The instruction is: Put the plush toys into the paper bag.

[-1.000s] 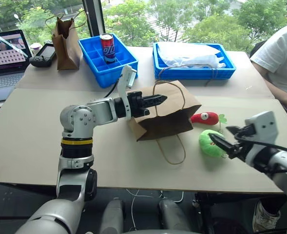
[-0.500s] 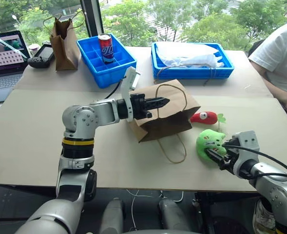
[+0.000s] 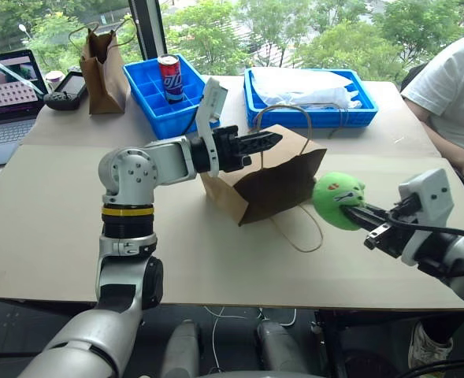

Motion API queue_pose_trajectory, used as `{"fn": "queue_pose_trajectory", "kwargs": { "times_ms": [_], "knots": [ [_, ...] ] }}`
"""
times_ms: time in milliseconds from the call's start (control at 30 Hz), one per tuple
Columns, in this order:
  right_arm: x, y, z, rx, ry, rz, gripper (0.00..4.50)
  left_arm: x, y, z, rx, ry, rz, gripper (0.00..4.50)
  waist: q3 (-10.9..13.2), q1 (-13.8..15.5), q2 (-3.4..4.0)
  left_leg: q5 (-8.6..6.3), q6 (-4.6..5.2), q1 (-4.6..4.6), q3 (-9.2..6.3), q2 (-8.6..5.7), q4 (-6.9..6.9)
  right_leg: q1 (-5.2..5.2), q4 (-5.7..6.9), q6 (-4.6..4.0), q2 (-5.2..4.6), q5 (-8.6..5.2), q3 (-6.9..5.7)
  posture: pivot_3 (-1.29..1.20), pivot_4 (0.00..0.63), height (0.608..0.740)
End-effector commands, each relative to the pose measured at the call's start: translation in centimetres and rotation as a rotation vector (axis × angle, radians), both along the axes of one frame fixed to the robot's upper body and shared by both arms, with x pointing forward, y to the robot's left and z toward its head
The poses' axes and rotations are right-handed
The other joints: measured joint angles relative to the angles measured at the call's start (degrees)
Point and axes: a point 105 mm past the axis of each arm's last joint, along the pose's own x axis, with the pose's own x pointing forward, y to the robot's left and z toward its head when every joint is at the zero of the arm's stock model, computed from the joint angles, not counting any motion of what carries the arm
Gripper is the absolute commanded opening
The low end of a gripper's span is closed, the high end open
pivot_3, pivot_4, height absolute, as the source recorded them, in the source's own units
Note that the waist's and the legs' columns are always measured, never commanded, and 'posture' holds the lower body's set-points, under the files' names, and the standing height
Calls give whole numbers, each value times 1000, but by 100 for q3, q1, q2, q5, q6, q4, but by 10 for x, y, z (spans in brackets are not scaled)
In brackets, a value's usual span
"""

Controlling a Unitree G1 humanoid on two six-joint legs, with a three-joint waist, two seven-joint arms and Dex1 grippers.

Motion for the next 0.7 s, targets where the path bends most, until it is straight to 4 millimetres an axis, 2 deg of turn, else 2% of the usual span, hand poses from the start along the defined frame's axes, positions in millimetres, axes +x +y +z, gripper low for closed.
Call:
{"fn": "queue_pose_trajectory", "kwargs": {
  "times_ms": [33, 200, 333, 467, 533, 600, 700],
  "knots": [
    [13, 33, -2, 24, -10, 53, 11, -11, -6, 19, -20, -62, -52, 0, 0, 4, 1, 0, -1, -1, 1, -1, 0, -6, 3, 0, 0, 0, 2, 0, 150, 698],
    [40, 56, 0, -11, -38, 96, 11, -11, -3, 21, -16, -57, -51, 0, 1, 19, 1, 2, -3, -8, 2, -3, -1, -10, 0, 0, -5, 0, 2, 0, 150, 698],
    [65, 72, -6, -94, -59, 124, 11, -13, -4, 19, -12, -55, -57, 0, 1, 14, 2, 3, -4, -8, 2, -2, -1, -12, 1, 0, -4, 0, -1, 0, 150, 698],
    [76, 80, -9, -91, -84, 147, 11, -13, -3, 19, -11, -54, -50, 0, 1, 28, 2, 3, -4, -12, 0, -3, -7, -15, -2, 0, -4, 0, -3, 0, 150, 698],
    [77, 83, -7, -81, -98, 156, 985, -13, -2, 19, -12, -55, -44, 0, 1, 32, 2, 3, -4, -18, 0, -3, -7, -18, -3, -1, -6, 1, -3, 0, 150, 698],
    [76, 82, -3, -47, -114, 153, 1547, -12, -1, 18, -14, -54, -34, 0, 1, 31, 2, 3, -4, -19, 0, -3, -6, -18, -3, -1, -6, 1, -3, 0, 150, 698],
    [72, 69, 5, -9, -130, 123, 2611, -11, 0, 17, -12, -51, -25, 0, 1, 30, 2, 3, -4, -18, -2, -2, -6, -17, -1, -1, -6, 1, -4, 0, 150, 698]
  ]
}}
